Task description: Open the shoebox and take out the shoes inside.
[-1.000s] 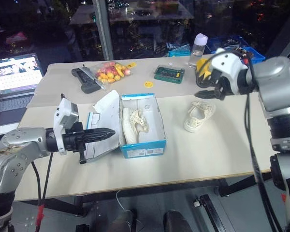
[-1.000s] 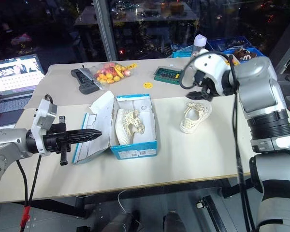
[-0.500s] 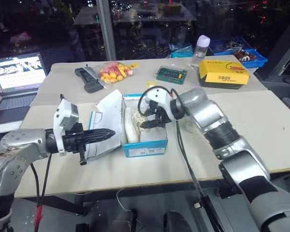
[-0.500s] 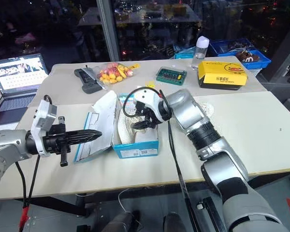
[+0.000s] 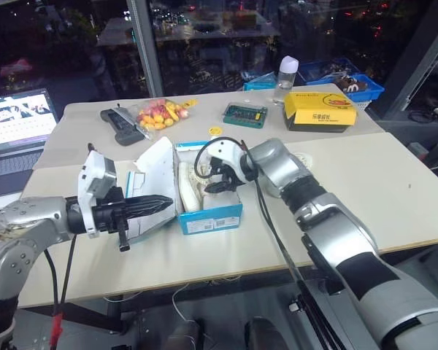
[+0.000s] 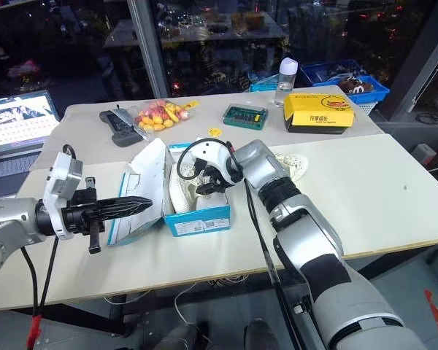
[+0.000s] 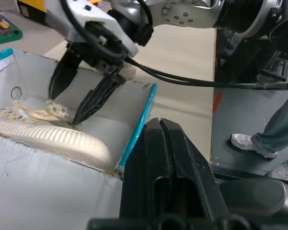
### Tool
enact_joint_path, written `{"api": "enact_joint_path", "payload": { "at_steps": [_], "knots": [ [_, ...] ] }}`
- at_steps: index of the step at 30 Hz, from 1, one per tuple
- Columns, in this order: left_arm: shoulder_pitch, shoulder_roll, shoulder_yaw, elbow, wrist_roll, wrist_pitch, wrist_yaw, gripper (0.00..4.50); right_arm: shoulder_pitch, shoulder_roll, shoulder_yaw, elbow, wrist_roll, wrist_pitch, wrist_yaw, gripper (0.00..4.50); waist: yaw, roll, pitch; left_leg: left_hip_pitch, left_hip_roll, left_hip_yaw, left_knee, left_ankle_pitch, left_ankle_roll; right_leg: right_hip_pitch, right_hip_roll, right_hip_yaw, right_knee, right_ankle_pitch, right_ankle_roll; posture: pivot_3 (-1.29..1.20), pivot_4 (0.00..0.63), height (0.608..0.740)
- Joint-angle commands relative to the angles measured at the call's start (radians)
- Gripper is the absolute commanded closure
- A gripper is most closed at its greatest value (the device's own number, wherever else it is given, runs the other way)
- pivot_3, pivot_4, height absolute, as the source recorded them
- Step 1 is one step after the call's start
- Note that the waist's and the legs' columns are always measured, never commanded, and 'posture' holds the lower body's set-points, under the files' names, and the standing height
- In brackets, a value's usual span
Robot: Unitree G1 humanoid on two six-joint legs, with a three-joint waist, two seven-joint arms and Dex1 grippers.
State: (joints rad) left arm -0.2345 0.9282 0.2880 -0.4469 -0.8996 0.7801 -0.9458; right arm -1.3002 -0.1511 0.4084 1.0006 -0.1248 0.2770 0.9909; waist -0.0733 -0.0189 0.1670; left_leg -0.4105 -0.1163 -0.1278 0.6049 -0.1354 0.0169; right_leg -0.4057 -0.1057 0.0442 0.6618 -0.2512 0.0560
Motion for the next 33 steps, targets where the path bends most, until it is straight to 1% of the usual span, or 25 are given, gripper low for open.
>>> {"api": "enact_joint_path", "payload": {
  "at_steps": [1,2,5,7,12,13,19,24,31,33],
  "knots": [
    [0.000,0.010,0.033,-0.036,-0.013,-0.001,0.011,4.50,-0.020,0.037,-0.016,0.045,-0.020,-0.027,-0.022,1.28,-0.001,0.000,0.000,0.001,0.001,0.000,0.000,0.000,0.000,0.001,0.001,0.000,0.000,0.000,0.000,0.00,0.150,0.740],
    [0.001,0.010,0.035,-0.036,-0.015,-0.001,0.013,4.50,-0.024,0.040,-0.017,0.050,-0.027,-0.034,-0.026,1.28,-0.002,0.000,0.000,0.002,0.001,0.000,0.000,0.000,0.000,0.001,0.001,0.000,0.000,0.000,0.000,0.00,0.150,0.740],
    [0.003,0.010,0.037,-0.038,-0.018,0.000,0.017,4.50,-0.026,0.042,-0.019,0.061,-0.047,-0.048,-0.036,1.99,-0.001,0.000,0.000,0.002,0.006,0.000,0.000,-0.001,-0.002,0.001,0.007,0.000,-0.001,0.001,-0.002,0.00,0.150,0.740],
    [0.005,0.010,0.040,-0.039,-0.020,0.000,0.019,4.50,-0.023,0.042,-0.021,0.061,-0.056,-0.055,-0.036,2.62,-0.001,0.000,0.000,0.002,0.010,0.000,0.000,-0.002,-0.003,0.001,0.010,0.000,-0.002,0.001,-0.004,0.00,0.150,0.740],
    [0.008,0.009,0.043,-0.042,-0.023,0.000,0.021,4.50,-0.014,0.047,-0.036,0.044,-0.063,-0.053,-0.037,4.36,-0.001,0.000,0.000,0.002,0.013,0.000,0.000,-0.004,-0.007,0.001,0.014,0.001,0.001,0.000,-0.010,0.00,0.150,0.740],
    [0.008,0.009,0.043,-0.041,-0.023,0.000,0.021,4.50,-0.013,0.048,-0.038,0.043,-0.063,-0.052,-0.037,4.44,-0.001,0.000,0.000,0.002,0.014,0.000,-0.001,-0.004,-0.007,0.001,0.015,0.000,0.001,-0.001,-0.010,0.00,0.150,0.740],
    [0.009,0.012,0.043,-0.039,-0.022,0.000,0.020,4.50,-0.013,0.060,-0.066,0.026,-0.044,-0.033,-0.047,4.44,-0.001,0.000,0.000,0.002,0.015,0.000,-0.001,-0.005,-0.009,0.001,0.016,0.000,0.001,-0.001,-0.011,0.00,0.150,0.740],
    [0.004,0.012,0.039,-0.036,-0.020,-0.001,0.019,4.50,-0.025,0.061,-0.103,-0.033,-0.016,0.004,-0.026,4.44,-0.002,0.000,0.000,0.001,0.015,0.000,-0.001,-0.005,-0.009,0.000,0.016,0.000,0.001,-0.001,-0.011,0.00,0.150,0.740],
    [0.001,0.010,0.035,-0.036,-0.019,-0.001,0.020,4.50,-0.077,0.015,-0.185,-0.209,0.047,0.119,-0.001,4.44,0.004,0.001,0.001,-0.006,0.015,0.000,-0.001,-0.006,-0.010,-0.007,0.016,0.000,0.001,-0.002,-0.012,0.00,0.150,0.740],
    [0.000,0.010,0.033,-0.036,-0.019,-0.001,0.021,4.50,-0.086,-0.002,-0.202,-0.256,0.061,0.150,-0.002,4.44,0.004,0.001,0.000,-0.010,0.015,0.000,-0.001,-0.006,-0.010,-0.014,0.015,0.000,0.001,-0.001,-0.013,0.00,0.150,0.740]
  ]
}}
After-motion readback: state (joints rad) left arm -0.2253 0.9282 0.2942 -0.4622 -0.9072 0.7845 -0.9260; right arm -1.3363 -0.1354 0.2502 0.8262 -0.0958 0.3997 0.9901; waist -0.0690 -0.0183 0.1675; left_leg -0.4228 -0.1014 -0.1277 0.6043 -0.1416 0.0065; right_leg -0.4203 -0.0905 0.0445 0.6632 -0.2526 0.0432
